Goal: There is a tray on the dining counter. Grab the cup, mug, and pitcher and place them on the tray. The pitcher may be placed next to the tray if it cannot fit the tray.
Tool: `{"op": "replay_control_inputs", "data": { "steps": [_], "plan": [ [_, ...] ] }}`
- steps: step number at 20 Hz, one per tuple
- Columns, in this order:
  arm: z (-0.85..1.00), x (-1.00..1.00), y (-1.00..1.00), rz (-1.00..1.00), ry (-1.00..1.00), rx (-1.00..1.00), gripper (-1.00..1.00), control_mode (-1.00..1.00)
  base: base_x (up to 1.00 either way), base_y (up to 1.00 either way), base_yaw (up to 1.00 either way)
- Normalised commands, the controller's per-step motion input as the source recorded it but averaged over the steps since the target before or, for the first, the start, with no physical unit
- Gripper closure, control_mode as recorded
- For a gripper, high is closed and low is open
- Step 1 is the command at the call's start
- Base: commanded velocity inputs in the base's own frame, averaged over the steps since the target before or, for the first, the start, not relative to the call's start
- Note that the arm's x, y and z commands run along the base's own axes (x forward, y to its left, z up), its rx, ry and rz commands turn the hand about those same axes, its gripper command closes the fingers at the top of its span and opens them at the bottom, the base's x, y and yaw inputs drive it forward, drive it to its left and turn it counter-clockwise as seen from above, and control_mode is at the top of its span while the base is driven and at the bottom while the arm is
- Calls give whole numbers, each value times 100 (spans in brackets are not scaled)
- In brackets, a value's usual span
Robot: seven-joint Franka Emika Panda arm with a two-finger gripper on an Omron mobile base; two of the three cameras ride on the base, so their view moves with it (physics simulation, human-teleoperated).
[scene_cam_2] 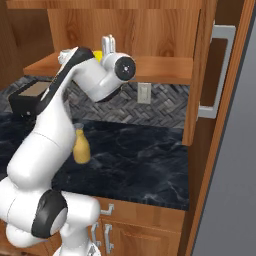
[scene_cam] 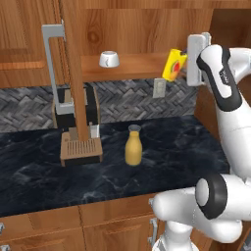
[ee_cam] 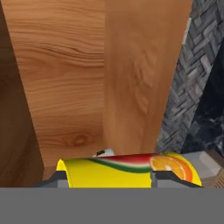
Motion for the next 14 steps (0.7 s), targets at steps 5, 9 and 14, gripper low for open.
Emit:
{"op": "replay_control_inputs", "data": {
  "steps": [5,9,14],
  "plan": [
    [0,-85,-7,0,0,0,100,-100,0,0,0],
    [-6,-75,-1,0,0,-2,100,-100,0,0,0],
    [-15,-61,0,0,7,-6,100,-100,0,0,0]
  ]
}}
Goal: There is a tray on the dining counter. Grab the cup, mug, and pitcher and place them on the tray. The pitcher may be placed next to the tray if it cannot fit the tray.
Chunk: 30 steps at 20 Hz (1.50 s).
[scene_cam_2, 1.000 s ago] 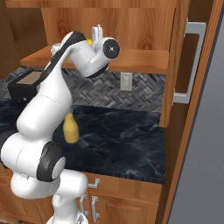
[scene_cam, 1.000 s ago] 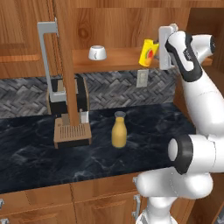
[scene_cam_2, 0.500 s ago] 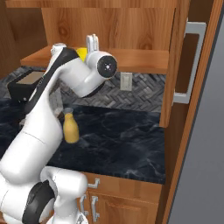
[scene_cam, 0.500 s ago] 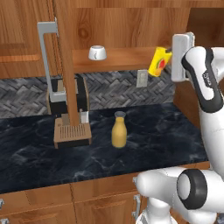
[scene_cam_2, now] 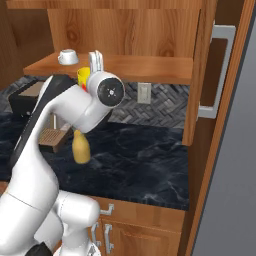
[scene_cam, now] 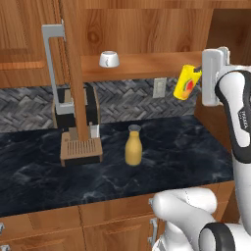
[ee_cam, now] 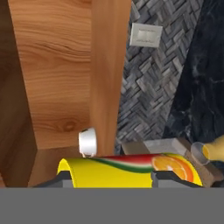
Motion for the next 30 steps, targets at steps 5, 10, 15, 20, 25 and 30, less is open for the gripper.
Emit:
{"op": "replay_control_inputs", "data": {
  "steps": [5,10,15,20,25,30],
  "plan": [
    [-15,-47,0,0,9,-4,100,-100,0,0,0],
    [-16,-33,0,0,8,-4,100,-100,0,0,0],
    [-13,-11,0,0,3,-1,100,-100,0,0,0],
    [-9,-2,0,2,1,-4,100,-100,0,0,0],
    [-14,-11,0,1,4,-13,100,-100,0,0,0],
    [-11,-12,0,0,3,-7,100,-100,0,0,0]
  ]
}}
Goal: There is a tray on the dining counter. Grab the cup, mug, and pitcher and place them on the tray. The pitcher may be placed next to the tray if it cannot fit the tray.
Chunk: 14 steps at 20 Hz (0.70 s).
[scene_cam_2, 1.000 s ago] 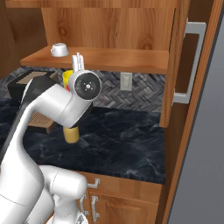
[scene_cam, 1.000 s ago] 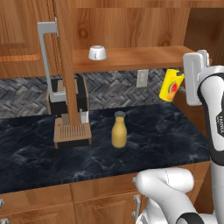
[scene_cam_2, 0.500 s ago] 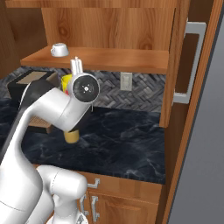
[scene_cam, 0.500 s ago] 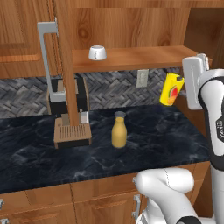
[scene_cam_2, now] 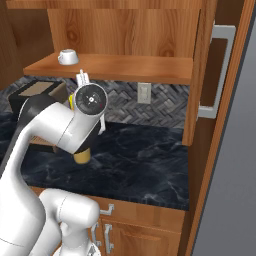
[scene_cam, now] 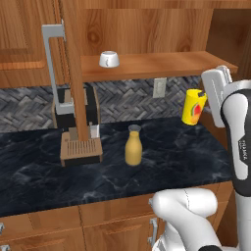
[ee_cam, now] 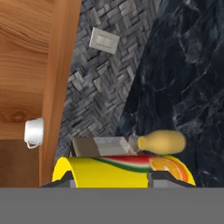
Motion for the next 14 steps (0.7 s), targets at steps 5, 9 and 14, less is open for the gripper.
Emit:
{"op": "replay_control_inputs", "data": {
  "steps": [5,9,14],
  "plan": [
    [-10,-15,-2,0,2,0,100,-100,0,0,0],
    [-5,-5,3,0,3,-1,100,-100,0,0,0],
    [0,0,0,0,1,0,100,-100,0,0,0]
  ]
}}
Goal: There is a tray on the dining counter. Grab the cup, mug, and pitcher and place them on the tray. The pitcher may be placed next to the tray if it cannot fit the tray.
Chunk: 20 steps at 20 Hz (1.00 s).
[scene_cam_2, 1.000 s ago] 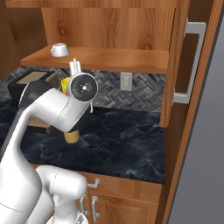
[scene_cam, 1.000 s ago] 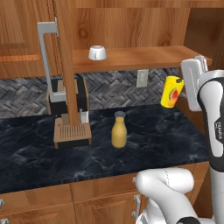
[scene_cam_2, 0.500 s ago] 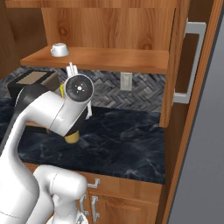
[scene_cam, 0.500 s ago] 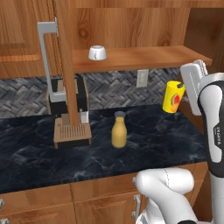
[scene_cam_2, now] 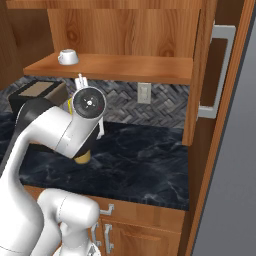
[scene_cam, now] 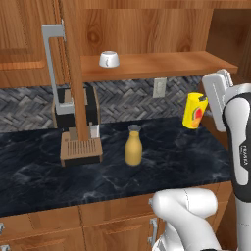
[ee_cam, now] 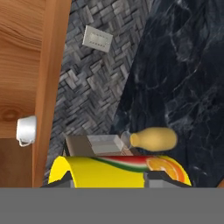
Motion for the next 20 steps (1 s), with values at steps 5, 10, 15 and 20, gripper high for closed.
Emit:
{"op": "replay_control_inputs", "data": {
  "steps": [5,10,15,20],
  "plan": [
    [0,0,0,0,0,0,100,100,0,0,0],
    [0,0,0,0,0,0,100,100,-4,0,0],
    [0,0,0,0,0,0,100,100,-60,0,1],
    [0,0,0,0,0,0,100,100,-89,16,7]
  ]
}}
